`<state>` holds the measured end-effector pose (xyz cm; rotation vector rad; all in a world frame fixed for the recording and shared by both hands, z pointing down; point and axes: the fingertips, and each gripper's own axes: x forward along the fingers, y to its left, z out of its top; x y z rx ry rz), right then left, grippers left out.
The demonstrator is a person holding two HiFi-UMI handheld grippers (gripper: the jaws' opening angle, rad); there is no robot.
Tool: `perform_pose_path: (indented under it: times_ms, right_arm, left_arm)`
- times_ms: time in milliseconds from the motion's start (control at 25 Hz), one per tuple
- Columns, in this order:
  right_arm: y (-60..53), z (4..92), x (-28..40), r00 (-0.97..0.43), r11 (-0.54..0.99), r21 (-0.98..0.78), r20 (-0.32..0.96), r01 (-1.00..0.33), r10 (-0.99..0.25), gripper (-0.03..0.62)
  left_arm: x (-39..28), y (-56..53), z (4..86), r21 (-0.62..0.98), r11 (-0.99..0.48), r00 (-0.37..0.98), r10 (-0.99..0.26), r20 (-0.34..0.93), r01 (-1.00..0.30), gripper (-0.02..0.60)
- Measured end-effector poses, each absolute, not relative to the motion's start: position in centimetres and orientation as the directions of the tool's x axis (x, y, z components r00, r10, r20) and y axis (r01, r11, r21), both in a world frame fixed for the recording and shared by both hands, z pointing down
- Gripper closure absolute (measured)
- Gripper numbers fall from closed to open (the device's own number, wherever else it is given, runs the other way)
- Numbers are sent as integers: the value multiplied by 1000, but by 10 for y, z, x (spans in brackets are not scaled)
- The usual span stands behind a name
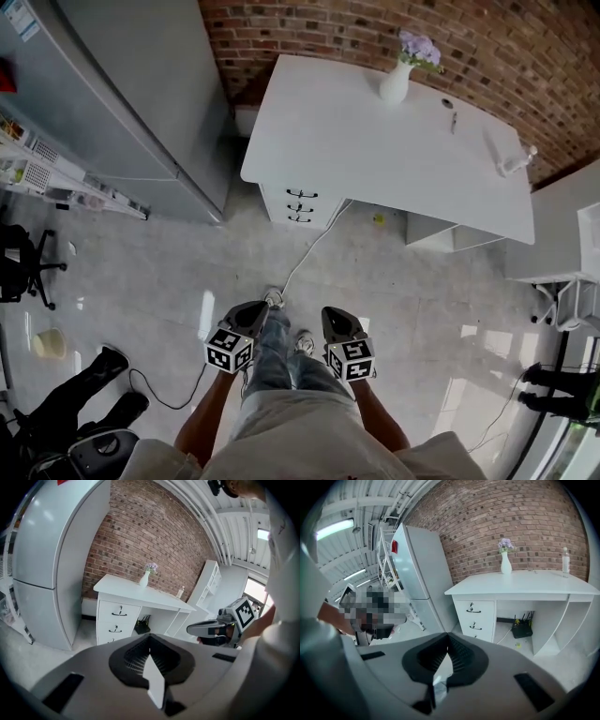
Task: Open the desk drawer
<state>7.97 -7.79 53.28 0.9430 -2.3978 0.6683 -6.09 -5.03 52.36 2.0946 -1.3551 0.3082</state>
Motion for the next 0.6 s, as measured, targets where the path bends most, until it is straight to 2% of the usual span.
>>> perform_pose_path:
  times_ms: [360, 600]
  right_arm:
    - [-102, 614, 69, -628, 640, -271, 648, -719, -432, 577]
    - [-118, 654, 44, -640, 654, -283, 654, -701, -404, 577]
  left_arm:
    - [-57, -75, 594, 375, -341, 503, -674, 541, -862, 569]
    - [-70, -105, 632, 385, -353, 517, -673, 529, -853, 569]
